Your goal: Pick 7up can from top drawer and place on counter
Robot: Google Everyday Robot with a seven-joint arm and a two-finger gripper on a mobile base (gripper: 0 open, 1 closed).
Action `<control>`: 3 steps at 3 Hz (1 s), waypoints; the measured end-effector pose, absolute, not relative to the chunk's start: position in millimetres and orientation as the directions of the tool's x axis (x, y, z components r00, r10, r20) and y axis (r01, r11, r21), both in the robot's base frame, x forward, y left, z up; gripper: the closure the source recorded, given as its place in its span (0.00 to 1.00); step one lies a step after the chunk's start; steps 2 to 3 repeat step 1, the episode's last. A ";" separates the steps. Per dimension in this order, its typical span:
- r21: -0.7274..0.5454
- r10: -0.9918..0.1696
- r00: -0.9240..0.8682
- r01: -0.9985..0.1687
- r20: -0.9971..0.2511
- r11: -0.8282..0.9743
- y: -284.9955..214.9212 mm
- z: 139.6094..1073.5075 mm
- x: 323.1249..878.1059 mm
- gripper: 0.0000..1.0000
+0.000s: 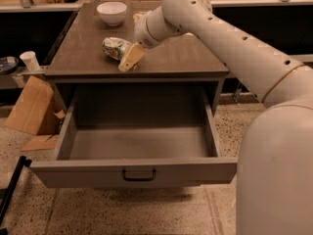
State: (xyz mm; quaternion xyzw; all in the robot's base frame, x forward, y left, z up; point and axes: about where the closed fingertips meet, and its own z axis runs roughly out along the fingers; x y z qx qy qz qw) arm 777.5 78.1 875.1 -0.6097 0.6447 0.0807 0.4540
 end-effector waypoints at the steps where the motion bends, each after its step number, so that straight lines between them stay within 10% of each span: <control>1: -0.449 -0.713 0.156 -0.859 -0.684 0.243 78.1 875.1 777.5 0.00; 3: -0.449 -0.713 0.156 -0.859 -0.684 0.243 78.1 875.1 777.5 0.00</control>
Offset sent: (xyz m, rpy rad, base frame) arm 0.0000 0.0000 0.0000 0.0000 0.0000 0.0000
